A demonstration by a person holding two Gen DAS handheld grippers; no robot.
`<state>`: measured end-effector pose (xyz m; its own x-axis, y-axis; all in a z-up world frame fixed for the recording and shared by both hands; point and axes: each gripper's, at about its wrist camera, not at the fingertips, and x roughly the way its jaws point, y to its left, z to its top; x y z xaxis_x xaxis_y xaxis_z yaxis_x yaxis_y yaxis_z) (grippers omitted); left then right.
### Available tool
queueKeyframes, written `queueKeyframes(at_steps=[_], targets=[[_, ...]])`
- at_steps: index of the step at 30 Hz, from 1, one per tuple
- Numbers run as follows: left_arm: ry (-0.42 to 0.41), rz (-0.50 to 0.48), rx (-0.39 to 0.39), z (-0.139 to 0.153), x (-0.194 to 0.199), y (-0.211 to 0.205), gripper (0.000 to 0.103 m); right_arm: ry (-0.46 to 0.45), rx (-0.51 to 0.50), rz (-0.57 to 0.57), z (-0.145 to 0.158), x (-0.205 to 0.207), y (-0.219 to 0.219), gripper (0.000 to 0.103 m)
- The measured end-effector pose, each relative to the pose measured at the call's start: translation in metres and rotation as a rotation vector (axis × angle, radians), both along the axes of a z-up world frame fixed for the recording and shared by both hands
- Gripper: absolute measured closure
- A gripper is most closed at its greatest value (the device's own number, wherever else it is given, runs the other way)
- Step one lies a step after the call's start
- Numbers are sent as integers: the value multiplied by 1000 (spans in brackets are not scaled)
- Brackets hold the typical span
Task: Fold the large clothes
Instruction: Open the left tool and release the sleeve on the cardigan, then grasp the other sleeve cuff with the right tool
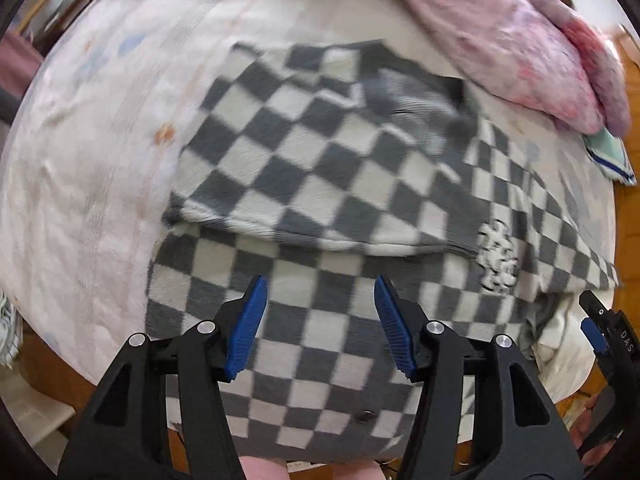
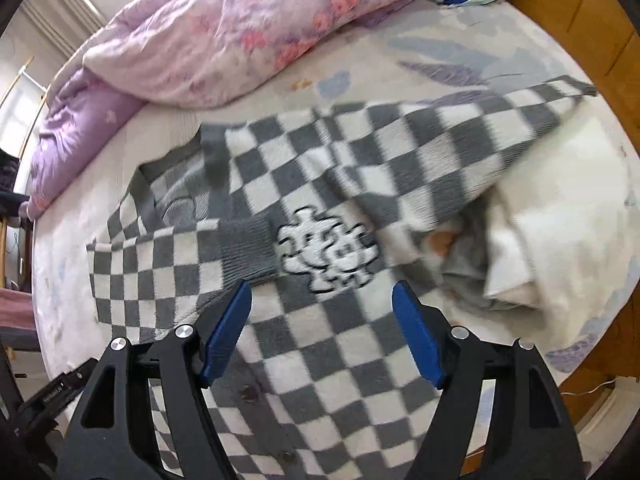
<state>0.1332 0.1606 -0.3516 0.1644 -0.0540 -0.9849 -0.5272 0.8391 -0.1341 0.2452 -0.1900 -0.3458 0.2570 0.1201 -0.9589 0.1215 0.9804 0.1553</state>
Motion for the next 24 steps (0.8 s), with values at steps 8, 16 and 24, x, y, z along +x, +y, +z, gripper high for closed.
queueKeyframes(at_steps=[8, 16, 24], targets=[[-49, -126, 18, 29, 40, -100, 45, -21, 5, -95, 18, -8, -108, 33], [-58, -243, 12, 28, 91, -189, 44, -48, 17, -269, 26, 3, -226, 33], [-56, -321, -14, 7, 146, -250, 41, -57, 100, -439, 15, 40, -324, 32]])
